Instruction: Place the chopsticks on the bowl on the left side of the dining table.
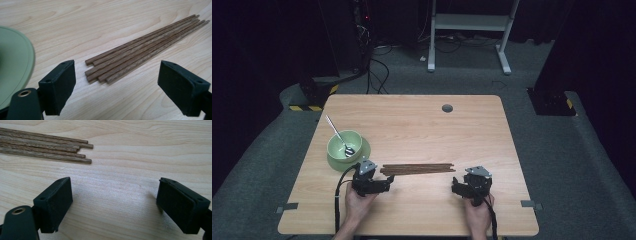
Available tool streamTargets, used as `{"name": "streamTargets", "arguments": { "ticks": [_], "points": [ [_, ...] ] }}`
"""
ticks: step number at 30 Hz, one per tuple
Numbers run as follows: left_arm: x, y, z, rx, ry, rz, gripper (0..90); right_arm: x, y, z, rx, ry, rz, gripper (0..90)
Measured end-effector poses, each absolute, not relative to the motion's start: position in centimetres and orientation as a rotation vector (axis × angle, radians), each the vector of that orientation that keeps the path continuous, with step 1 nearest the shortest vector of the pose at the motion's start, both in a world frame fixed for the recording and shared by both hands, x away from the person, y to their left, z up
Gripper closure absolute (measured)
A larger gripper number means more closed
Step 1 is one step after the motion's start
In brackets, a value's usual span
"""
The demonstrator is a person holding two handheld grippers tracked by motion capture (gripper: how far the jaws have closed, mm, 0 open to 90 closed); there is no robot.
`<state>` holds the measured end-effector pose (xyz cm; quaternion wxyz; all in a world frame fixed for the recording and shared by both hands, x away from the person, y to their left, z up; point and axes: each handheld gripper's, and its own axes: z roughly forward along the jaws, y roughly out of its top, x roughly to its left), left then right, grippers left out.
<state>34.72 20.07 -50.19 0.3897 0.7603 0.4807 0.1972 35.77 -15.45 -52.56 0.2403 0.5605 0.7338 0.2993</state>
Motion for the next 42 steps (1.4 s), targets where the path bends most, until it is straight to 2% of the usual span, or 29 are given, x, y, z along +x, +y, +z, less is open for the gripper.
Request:
{"name": "streamTargets", "arguments": {
  "ticks": [19,27,42],
  "points": [
    [36.6,18.3,-49.0,1.948,1.147,0.439,16.4,35.8,-15.4,-52.6,1.534,2.007,0.819,13.0],
    [37.8,17.6,-49.0,1.967,1.132,0.401,19.6,35.8,-15.4,-52.6,1.534,2.007,0.819,13.0],
    [41.2,14.3,-49.0,2.078,1.056,0.33,23.9,35.8,-15.4,-52.6,1.535,2.007,0.818,13.0]
  ]
}}
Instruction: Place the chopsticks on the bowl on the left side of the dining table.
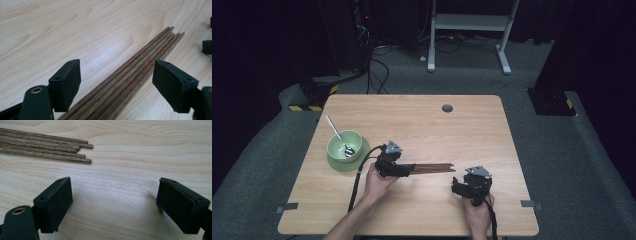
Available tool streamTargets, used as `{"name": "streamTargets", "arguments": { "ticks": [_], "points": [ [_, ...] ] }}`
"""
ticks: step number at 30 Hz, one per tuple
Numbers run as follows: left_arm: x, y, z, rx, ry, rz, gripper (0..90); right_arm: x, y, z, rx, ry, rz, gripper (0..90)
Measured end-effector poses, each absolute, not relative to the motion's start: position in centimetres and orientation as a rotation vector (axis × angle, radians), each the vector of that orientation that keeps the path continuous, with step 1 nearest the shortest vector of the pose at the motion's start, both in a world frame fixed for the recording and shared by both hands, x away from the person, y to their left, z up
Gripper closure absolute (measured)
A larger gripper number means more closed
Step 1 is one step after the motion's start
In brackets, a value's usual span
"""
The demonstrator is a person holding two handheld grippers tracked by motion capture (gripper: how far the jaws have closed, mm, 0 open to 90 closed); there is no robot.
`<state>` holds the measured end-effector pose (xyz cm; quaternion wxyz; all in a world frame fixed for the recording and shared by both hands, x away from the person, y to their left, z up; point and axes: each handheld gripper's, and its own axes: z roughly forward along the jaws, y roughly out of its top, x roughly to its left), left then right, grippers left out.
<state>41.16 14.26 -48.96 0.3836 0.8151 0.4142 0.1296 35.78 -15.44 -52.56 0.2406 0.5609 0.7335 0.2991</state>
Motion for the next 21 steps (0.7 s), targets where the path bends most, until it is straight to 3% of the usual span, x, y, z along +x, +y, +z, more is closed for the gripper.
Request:
{"name": "streamTargets", "arguments": {
  "ticks": [21],
  "points": [
    [44.0,11.0,-50.3,2.188,1.061,0.344,28.9,35.8,-15.4,-52.6,1.535,2.006,0.818,13.1]
  ]
}}
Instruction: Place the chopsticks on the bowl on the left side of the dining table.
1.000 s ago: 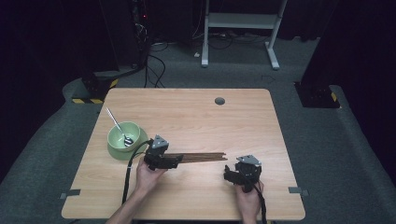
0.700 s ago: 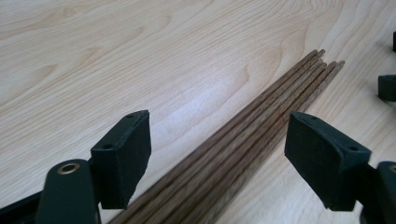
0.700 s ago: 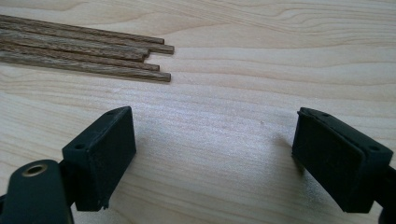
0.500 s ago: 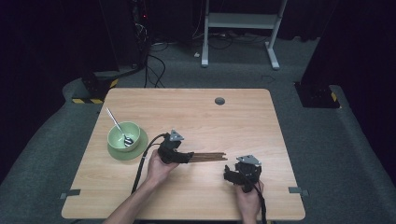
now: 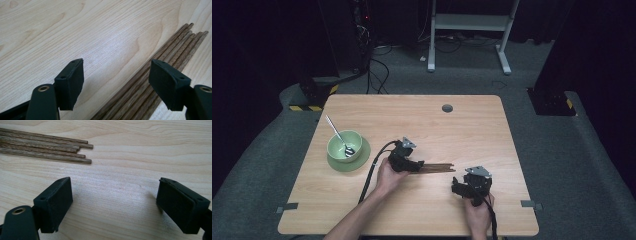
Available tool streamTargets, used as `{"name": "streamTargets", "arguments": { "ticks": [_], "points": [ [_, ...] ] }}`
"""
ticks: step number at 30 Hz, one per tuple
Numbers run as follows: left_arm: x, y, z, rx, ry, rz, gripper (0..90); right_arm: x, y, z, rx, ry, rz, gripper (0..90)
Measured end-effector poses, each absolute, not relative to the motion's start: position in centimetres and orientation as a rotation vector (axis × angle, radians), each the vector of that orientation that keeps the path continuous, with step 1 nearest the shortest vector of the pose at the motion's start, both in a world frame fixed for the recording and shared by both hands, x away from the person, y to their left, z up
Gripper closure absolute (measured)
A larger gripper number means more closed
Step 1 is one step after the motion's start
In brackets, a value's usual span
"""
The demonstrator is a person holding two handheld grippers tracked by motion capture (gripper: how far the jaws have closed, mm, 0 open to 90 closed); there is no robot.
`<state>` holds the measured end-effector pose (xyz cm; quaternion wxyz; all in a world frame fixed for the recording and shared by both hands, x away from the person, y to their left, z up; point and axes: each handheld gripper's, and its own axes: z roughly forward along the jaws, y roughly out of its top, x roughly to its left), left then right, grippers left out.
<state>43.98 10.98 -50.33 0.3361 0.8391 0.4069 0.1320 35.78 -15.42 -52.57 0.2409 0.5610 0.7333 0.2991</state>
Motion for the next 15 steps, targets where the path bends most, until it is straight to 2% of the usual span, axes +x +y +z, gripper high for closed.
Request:
{"name": "streamTargets", "arguments": {
  "ticks": [15],
  "points": [
    [44.4,10.25,-50.84,2.215,1.07,0.36,33.3,35.77,-15.42,-52.57,1.534,2.006,0.818,13.2]
  ]
}}
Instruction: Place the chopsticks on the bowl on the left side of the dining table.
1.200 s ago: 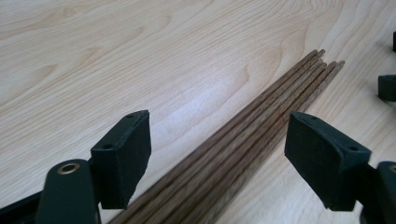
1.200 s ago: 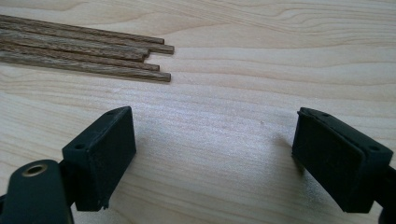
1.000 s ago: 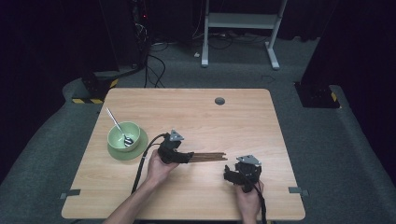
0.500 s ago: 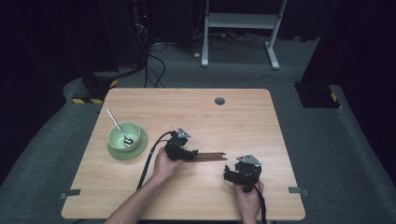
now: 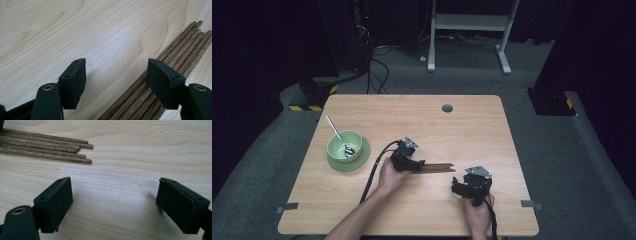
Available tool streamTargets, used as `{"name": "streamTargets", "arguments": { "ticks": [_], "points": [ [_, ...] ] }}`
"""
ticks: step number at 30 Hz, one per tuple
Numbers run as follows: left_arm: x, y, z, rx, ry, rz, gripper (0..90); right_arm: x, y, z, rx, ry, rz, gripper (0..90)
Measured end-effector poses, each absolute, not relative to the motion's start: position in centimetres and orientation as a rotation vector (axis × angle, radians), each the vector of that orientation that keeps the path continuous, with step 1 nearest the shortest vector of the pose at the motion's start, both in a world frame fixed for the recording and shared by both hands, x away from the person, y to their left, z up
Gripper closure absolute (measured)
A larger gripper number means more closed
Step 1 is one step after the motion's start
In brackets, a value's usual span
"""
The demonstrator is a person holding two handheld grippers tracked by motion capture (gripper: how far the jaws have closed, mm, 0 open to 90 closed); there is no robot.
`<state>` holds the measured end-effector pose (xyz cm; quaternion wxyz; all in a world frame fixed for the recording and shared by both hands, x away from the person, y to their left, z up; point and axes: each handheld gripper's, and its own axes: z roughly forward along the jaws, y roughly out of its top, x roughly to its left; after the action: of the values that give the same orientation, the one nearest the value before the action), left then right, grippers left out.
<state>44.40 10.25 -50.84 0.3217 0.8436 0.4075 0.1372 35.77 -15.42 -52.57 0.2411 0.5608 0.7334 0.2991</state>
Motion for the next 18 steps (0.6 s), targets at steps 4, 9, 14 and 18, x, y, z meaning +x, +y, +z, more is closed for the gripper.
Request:
{"name": "streamTargets", "arguments": {
  "ticks": [4,9,14,18],
  "points": [
    [44.48,10.26,-50.8,2.223,1.066,0.365,33.7,35.77,-15.41,-52.57,1.534,2.005,0.818,13.2],
    [44.48,10.27,-50.8,2.225,1.064,0.37,33.7,35.79,-15.44,-52.57,1.527,2.008,0.817,13.2],
    [44.5,10.39,-50.86,2.221,1.069,0.374,34.1,35.77,-15.42,-52.57,1.529,2.006,0.817,13.3],
    [44.41,10.75,-50.87,2.222,1.076,0.382,34.8,35.77,-15.42,-52.57,1.529,2.005,0.817,13.3]
  ]
}}
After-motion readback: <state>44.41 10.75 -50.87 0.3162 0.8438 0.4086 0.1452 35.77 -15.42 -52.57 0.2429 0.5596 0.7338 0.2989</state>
